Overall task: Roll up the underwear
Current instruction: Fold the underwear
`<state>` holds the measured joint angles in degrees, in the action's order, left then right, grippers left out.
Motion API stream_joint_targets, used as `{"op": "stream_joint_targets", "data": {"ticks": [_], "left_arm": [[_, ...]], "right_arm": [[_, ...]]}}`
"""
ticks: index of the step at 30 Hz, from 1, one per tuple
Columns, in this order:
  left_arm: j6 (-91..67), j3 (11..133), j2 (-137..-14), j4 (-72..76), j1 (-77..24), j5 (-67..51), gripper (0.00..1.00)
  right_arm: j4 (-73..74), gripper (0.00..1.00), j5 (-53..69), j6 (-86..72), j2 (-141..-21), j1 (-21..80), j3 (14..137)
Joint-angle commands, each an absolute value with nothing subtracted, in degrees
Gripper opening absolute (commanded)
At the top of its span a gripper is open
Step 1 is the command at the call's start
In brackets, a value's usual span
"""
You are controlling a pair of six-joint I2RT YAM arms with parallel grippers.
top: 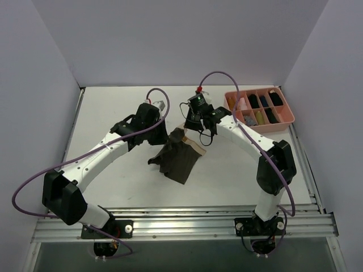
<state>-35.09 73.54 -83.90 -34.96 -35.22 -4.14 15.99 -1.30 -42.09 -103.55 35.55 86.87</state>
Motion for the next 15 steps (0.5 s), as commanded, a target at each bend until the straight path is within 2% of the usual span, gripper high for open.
{"op": "stream_joint_targets", "data": {"ticks": [1, 15], "left_arm": [[-34.5, 73.8, -82.3, -33.8, -36.1, -6.9, 0.02], [-41.7, 68.6, -90.0, -25.9, -44.6, -5.8, 0.02]], "right_arm": [[17.1, 0.0, -2.3, -42.6, -97.8, 35.3, 83.9], [12.3, 0.0, -3.6, -40.0, -91.8, 31.4, 66.8]]}}
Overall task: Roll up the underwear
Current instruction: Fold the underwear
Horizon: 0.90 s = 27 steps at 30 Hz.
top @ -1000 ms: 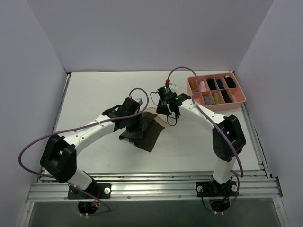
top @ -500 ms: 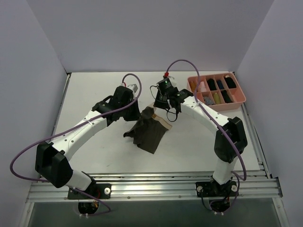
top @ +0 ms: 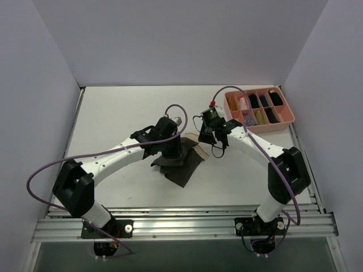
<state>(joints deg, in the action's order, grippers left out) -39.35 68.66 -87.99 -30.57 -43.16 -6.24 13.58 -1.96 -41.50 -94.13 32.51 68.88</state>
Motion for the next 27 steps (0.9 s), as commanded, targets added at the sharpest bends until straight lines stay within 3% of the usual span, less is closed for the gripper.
{"op": "stream_joint_targets", "data": {"ticks": [1, 27], "left_arm": [[-42.1, 68.2, -90.6, -25.1, -45.0, -5.9, 0.02], [-44.7, 60.1, -98.1, -20.0, -58.8, -2.4, 0.02]], "right_arm": [[11.9, 0.0, -3.5, -39.7, -91.8, 31.1, 66.2], [6.9, 0.0, -5.3, -45.4, -89.0, 29.8, 44.5]]}}
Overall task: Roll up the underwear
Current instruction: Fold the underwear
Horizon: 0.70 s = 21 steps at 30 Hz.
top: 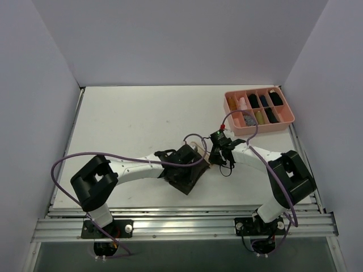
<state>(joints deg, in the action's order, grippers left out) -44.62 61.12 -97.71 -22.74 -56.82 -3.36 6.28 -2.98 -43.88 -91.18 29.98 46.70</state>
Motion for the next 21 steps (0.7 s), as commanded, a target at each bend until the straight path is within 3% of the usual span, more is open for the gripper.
{"op": "stream_joint_targets", "data": {"ticks": [1, 10, 14, 17, 21], "left_arm": [[-44.6, 59.3, -98.1, -20.5, -59.1, -2.0, 0.02], [-44.4, 56.2, -96.2, -22.0, -60.2, -0.8, 0.03], [-44.8, 55.8, -95.9, -20.6, -60.4, -2.6, 0.15], [-46.3, 55.7, -94.6, -17.7, -60.4, -5.0, 0.25], [-47.5, 57.8, -92.9, -17.6, -60.4, -5.2, 0.3]], "right_arm": [[6.9, 0.0, -5.4, -45.6, -88.7, 29.9, 44.0], [7.4, 0.0, -7.0, -44.4, -87.2, 29.6, 43.4], [6.9, 0.0, -5.9, -43.9, -87.5, 29.6, 44.3], [7.3, 0.07, -5.2, -43.7, -87.0, 29.7, 45.2], [10.2, 0.2, -4.7, -43.8, -84.2, 29.4, 47.3]]}}
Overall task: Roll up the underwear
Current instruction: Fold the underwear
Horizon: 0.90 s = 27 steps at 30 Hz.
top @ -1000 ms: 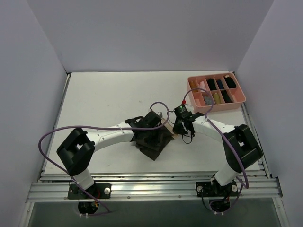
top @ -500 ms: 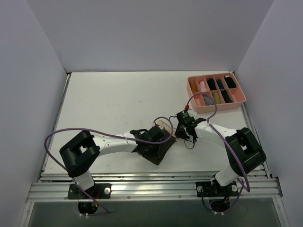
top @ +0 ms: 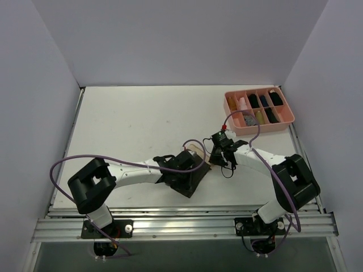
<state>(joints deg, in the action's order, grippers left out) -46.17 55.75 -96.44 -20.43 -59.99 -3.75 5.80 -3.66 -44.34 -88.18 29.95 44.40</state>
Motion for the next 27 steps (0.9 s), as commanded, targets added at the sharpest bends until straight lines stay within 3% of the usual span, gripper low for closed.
{"op": "stream_joint_targets", "data": {"ticks": [1, 6, 13, 18, 27], "left_arm": [[-47.5, 59.1, -92.4, -18.2, -60.4, -5.1, 0.3], [-47.6, 63.2, -92.0, -22.5, -59.1, -2.7, 0.34], [-43.1, 75.5, -100.4, -28.6, -54.1, -1.9, 0.36], [-40.3, 82.8, -107.0, -29.1, -52.9, -3.1, 0.36], [-41.0, 82.5, -112.5, -26.5, -54.1, -7.6, 0.36]], "right_arm": [[11.0, 0.21, -4.7, -44.0, -83.9, 29.3, 47.6], [13.0, 0.21, -3.4, -44.7, -82.0, 27.3, 48.2], [10.7, 0.07, 1.8, -47.1, -82.4, 24.3, 45.3], [7.0, 0.06, 5.8, -47.4, -82.1, 21.4, 42.0], [3.2, 0.06, 9.0, -48.7, -81.8, 20.6, 38.1]]}}
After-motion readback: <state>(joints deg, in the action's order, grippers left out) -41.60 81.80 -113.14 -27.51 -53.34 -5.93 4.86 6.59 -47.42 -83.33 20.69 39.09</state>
